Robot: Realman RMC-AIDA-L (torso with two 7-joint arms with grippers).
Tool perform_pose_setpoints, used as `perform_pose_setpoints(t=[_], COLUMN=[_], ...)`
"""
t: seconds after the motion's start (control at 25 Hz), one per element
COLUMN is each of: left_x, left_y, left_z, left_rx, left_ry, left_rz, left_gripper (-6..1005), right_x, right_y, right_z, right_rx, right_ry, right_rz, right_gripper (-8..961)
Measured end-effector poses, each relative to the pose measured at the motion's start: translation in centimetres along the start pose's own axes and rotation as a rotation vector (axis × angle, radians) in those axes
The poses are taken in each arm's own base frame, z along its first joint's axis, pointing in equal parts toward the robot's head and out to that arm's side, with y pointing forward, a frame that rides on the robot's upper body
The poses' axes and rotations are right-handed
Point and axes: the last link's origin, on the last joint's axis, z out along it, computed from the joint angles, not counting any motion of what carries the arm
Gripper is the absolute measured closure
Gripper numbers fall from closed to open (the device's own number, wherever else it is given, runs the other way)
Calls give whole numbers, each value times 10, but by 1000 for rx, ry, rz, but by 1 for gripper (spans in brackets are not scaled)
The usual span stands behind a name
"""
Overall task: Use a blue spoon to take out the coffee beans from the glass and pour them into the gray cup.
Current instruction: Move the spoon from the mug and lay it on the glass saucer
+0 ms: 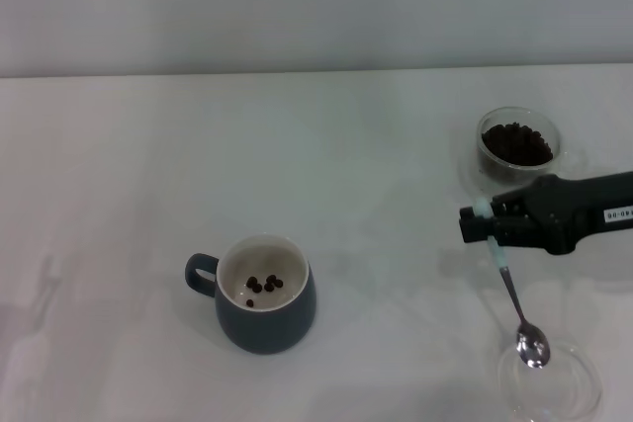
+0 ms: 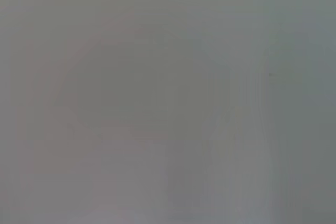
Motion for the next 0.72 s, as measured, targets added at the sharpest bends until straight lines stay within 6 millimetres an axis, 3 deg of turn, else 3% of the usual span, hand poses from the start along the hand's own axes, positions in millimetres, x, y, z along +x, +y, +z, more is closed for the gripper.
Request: perform_pose_setpoints(t=[0.72], left_x=[2], left_y=[2], left_z=[7], left_rx=[-3], left_ry=[13], left_rz=[-4], left_gripper=[108], right_x=[31], right_y=[-9], right_z=[4], right_rx=[95], right_ry=[71], right_rz=[28], right_gripper=[790])
